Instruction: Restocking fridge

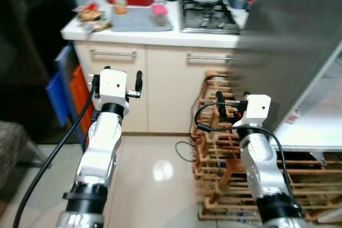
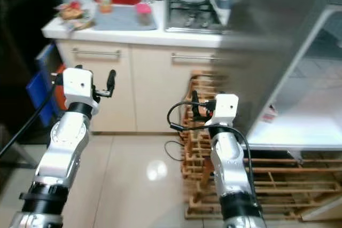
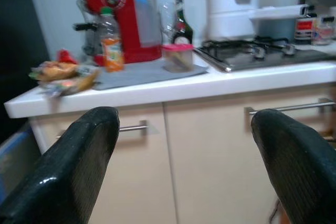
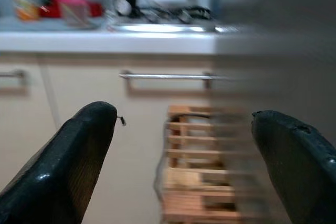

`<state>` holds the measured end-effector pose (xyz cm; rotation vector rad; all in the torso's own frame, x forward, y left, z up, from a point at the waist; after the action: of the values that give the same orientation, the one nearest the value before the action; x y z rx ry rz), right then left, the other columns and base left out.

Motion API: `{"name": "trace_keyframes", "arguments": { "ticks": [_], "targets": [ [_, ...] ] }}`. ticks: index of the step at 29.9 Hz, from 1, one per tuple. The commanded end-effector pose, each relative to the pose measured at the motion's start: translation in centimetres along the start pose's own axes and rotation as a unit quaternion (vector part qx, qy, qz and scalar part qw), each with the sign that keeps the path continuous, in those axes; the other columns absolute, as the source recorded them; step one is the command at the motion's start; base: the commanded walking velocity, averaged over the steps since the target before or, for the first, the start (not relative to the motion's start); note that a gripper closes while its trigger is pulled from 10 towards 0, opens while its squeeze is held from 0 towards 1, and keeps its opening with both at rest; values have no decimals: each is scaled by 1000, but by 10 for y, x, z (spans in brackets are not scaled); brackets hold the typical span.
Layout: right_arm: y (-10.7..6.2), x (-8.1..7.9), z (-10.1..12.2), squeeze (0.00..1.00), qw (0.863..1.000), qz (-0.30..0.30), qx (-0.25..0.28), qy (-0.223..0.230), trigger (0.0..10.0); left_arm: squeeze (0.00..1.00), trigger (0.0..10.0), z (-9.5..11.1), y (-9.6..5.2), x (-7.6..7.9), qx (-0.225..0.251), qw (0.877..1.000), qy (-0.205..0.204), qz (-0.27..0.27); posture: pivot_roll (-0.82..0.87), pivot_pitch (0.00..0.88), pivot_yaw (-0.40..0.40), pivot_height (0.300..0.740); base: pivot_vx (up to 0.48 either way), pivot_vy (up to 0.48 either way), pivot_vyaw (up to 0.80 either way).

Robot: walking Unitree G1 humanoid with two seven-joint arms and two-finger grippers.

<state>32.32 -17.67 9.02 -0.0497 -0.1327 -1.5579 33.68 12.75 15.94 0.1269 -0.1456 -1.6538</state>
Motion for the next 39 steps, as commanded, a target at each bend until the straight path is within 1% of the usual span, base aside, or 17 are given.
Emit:
{"name": "trace_keyframes", "arguments": {
  "ticks": [1,2,5,6,7,11,13,16,26,32,33,34,35,37,39],
  "targets": [
    [6,-15,10,0,1000,19,20,8,10000,0,10000,3,0,-11,4,1000,7,15,-45,0,-28,740,480,0,0],
    [5,-16,10,0,1000,24,19,2,10000,0,10000,2,0,-11,4,1000,5,15,-45,0,-28,740,480,0,0],
    [4,-19,11,0,999,37,25,6,10000,0,10000,2,-2,-9,4,1000,2,13,-45,0,-30,740,480,0,0],
    [4,-21,11,35,999,42,26,4,10000,0,10000,3,-3,-7,7,1000,-5,10,-44,0,-30,740,461,0,694],
    [4,-25,12,39,998,50,26,0,10000,0,10000,5,-5,-2,15,1000,-21,2,-43,0,-31,740,450,0,688],
    [4,-27,12,75,998,53,26,3,10000,0,10000,7,-6,2,18,1000,-17,-9,-41,0,-31,740,429,0,681],
    [4,-28,12,67,998,55,28,12,10000,0,10000,7,-6,3,19,1000,-17,-11,-41,0,-31,740,420,0,644],
    [4,-29,11,20,998,53,23,11,10000,0,10000,8,-4,3,20,1000,-15,-13,-44,0,-30,740,425,0,0],
    [6,-23,11,8,999,43,23,9,10000,0,10000,11,2,6,24,999,-11,-23,-47,0,-24,740,444,0,0],
    [8,-21,14,8,999,35,30,6,10000,0,10000,15,6,7,31,999,-1,-31,-47,0,-22,740,477,0,0],
    [10,-22,23,12,998,33,47,6,10000,0,10000,20,7,7,43,999,2,-33,-47,0,-23,740,480,0,0],
    [11,-22,28,12,998,32,54,7,10000,0,10000,23,8,7,49,998,4,-33,-48,0,-23,740,480,0,0],
    [11,-22,28,12,998,32,54,7,10000,0,10000,23,8,7,49,998,4,-33,-48,0,-23,740,480,0,0],
    [16,-25,63,16,993,36,113,10,10000,0,10000,48,7,10,110,993,18,-34,-50,0,-23,740,480,0,0],
    [19,-26,90,12,987,37,156,14,10000,0,10000,68,6,15,152,987,23,-43,-49,0,-23,740,480,0,0]
  ]
}}
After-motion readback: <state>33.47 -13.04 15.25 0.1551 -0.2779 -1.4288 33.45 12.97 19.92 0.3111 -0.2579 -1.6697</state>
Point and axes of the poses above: a point about 5 cm out from each wrist's last joint towards the gripper, its own y axis pointing out of the wrist towards the gripper, its own z axis along the axis of the wrist's last joint, x = y × z, the point moved 2 cm from there along y, pointing out of the wrist towards the gripper, and after that the axes turned 10 degrees about -y, right-handed, at the moved point
